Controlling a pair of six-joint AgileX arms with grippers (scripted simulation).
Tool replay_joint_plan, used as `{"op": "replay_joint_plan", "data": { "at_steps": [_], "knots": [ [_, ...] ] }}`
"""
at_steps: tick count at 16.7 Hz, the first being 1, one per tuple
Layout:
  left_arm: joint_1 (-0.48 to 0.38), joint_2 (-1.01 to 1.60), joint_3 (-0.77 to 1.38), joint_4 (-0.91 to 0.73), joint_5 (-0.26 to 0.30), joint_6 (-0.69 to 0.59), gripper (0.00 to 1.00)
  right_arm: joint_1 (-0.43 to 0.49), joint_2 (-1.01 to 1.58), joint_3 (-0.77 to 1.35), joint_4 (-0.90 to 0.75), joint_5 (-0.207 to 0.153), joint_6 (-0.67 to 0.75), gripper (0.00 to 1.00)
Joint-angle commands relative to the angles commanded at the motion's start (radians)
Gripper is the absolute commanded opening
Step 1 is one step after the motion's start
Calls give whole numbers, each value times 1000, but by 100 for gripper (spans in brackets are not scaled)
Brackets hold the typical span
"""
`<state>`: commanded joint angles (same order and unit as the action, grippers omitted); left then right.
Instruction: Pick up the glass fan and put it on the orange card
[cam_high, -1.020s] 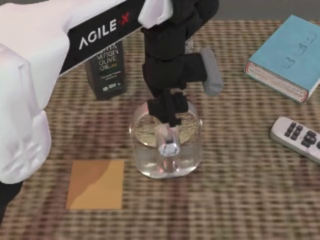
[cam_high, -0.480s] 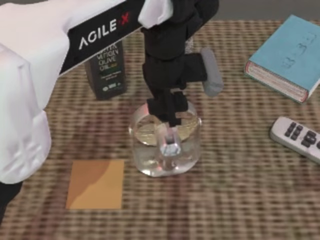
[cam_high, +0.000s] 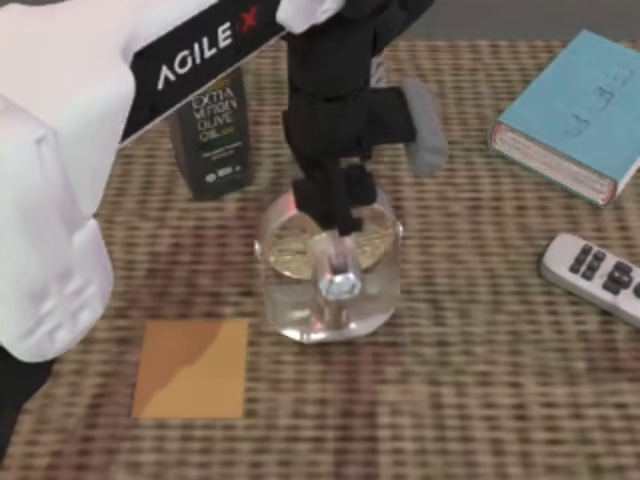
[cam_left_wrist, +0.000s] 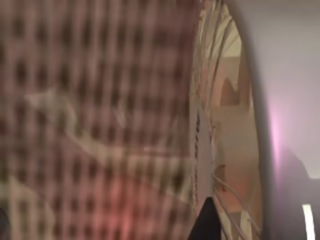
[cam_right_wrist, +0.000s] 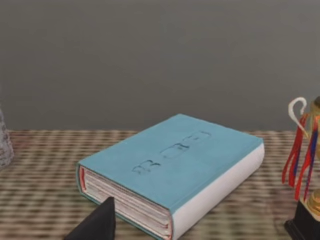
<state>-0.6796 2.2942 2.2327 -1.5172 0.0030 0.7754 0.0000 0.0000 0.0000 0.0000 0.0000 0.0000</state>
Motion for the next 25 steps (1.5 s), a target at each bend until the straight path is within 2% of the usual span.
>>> {"op": "replay_joint_plan", "data": {
  "at_steps": [6, 12, 15, 17, 20, 22, 25],
  "knots": [
    [8, 39, 202, -156, 1, 2, 0, 0, 0, 0, 0, 0, 0, 100],
    [2, 33, 196, -156, -2, -6, 0, 0, 0, 0, 0, 0, 0, 100],
    [4, 15, 155, -174, -18, -95, 0, 0, 0, 0, 0, 0, 0, 100],
    [6, -4, 112, -192, -35, -207, 0, 0, 0, 0, 0, 0, 0, 100],
    [14, -52, 27, -215, -64, -456, 0, 0, 0, 0, 0, 0, 0, 100],
    [22, -100, -40, -218, -81, -672, 0, 0, 0, 0, 0, 0, 0, 100],
    [37, -195, -153, -195, -100, -1062, 0, 0, 0, 0, 0, 0, 0, 100]
  ]
}}
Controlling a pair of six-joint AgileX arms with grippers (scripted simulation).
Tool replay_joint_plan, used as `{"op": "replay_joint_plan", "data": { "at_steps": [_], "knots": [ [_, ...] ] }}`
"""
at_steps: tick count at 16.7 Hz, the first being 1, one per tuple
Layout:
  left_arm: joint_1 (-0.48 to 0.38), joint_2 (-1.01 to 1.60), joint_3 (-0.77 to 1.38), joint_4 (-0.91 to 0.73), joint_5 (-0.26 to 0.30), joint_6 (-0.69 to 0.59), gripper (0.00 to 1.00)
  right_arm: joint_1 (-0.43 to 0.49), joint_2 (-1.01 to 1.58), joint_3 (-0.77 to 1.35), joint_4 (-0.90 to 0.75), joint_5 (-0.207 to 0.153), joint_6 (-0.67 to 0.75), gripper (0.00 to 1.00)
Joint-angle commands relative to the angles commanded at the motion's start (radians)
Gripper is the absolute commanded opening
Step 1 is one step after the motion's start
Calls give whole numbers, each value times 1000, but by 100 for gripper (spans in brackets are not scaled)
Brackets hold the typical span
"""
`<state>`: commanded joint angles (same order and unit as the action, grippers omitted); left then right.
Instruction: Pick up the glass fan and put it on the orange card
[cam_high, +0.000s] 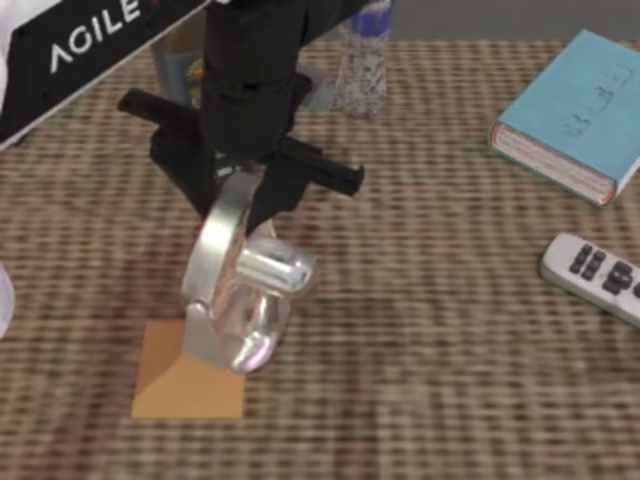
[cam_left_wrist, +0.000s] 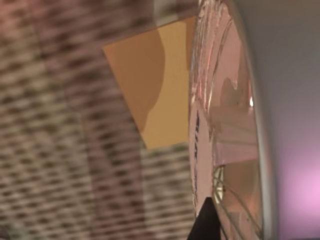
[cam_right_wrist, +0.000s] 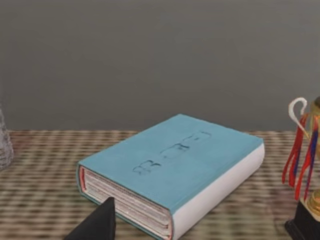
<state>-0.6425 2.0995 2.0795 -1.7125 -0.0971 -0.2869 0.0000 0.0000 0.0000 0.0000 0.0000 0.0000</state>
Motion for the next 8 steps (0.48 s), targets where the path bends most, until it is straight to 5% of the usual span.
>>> {"op": "replay_joint_plan", "data": {
  "at_steps": [8],
  "knots": [
    [43, -283, -332, 157, 11, -1054, 0, 0, 0, 0, 0, 0, 0, 100]
  ]
}}
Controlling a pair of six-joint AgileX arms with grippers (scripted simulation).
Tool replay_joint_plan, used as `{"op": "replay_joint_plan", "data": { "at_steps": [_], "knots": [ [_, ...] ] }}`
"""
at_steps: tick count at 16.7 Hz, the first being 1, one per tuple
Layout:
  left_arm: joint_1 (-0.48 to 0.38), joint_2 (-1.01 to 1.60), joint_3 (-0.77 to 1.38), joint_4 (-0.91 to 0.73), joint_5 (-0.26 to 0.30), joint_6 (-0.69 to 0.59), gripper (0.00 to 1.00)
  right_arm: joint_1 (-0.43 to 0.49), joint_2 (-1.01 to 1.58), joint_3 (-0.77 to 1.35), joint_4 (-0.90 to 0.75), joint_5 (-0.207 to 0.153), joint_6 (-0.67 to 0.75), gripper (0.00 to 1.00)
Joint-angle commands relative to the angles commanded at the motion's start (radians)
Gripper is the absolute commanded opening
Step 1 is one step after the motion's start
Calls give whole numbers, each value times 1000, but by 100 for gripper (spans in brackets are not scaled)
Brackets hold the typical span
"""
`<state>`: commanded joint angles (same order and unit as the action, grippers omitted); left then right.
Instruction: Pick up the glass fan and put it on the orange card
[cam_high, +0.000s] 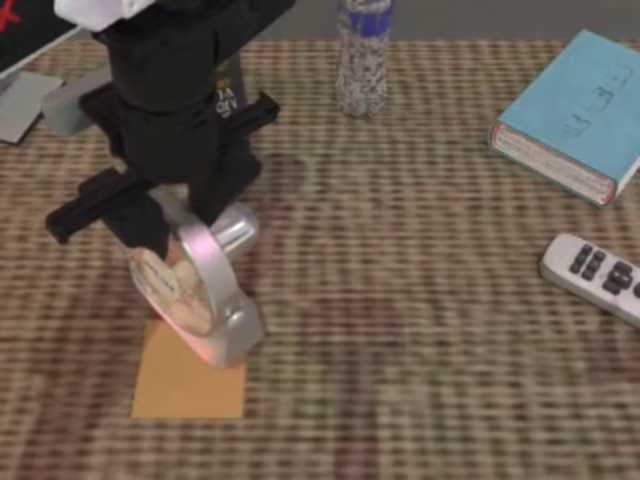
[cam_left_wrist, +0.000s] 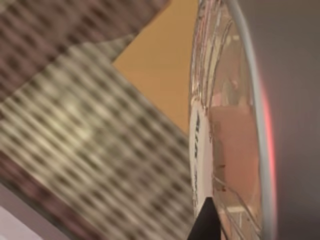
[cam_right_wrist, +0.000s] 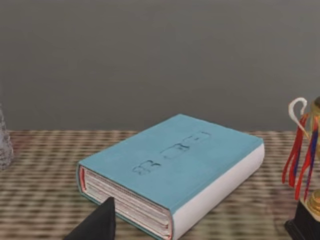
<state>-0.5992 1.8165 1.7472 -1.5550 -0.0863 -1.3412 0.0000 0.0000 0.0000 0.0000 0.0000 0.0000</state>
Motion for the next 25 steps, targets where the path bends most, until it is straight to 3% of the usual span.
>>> {"op": "replay_joint_plan", "data": {
  "at_steps": [5, 9, 18, 25],
  "knots": [
    [30, -135, -212, 119, 44, -476, 0, 0, 0, 0, 0, 0, 0, 100],
    [48, -199, -328, 188, 76, -698, 0, 0, 0, 0, 0, 0, 0, 100],
    [49, -210, -360, 207, 84, -750, 0, 0, 0, 0, 0, 0, 0, 100],
    [62, -198, -478, 343, 85, -743, 0, 0, 0, 0, 0, 0, 0, 100]
  ]
}}
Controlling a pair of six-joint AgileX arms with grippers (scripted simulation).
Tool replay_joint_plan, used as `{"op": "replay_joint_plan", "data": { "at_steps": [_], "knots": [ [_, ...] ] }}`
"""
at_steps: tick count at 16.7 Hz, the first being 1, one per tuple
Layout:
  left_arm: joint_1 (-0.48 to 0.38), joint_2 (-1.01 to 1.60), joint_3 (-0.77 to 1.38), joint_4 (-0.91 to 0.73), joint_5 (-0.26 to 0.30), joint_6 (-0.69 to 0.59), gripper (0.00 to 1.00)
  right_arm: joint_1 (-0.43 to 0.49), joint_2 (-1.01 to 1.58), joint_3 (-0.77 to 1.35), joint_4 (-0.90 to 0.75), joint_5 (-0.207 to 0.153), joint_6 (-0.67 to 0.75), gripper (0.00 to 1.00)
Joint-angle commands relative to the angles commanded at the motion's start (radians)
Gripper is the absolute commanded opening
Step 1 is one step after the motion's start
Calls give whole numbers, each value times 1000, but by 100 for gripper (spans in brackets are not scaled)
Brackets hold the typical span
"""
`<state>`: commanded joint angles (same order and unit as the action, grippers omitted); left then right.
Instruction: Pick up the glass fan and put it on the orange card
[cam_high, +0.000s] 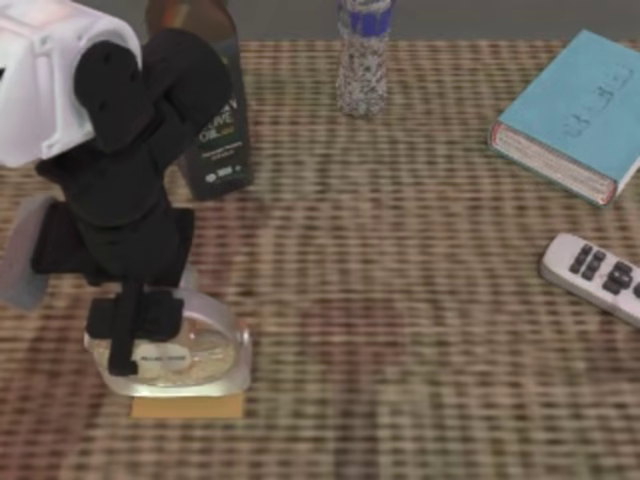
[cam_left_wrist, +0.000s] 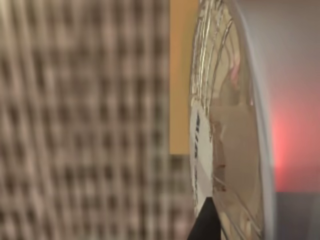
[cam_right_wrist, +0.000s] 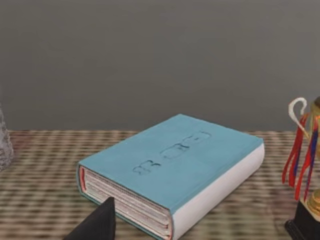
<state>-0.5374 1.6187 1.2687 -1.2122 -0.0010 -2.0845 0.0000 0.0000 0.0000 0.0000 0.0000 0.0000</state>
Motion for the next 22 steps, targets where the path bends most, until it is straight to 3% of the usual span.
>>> {"op": "replay_joint_plan", "data": {
  "at_steps": [3, 16, 22],
  "knots": [
    [0, 0, 0, 0, 0, 0, 0, 0, 0, 0, 0, 0, 0, 100],
    [0, 0, 0, 0, 0, 0, 98, 0, 0, 0, 0, 0, 0, 100],
    [0, 0, 0, 0, 0, 0, 100, 0, 0, 0, 0, 0, 0, 100]
  ]
}}
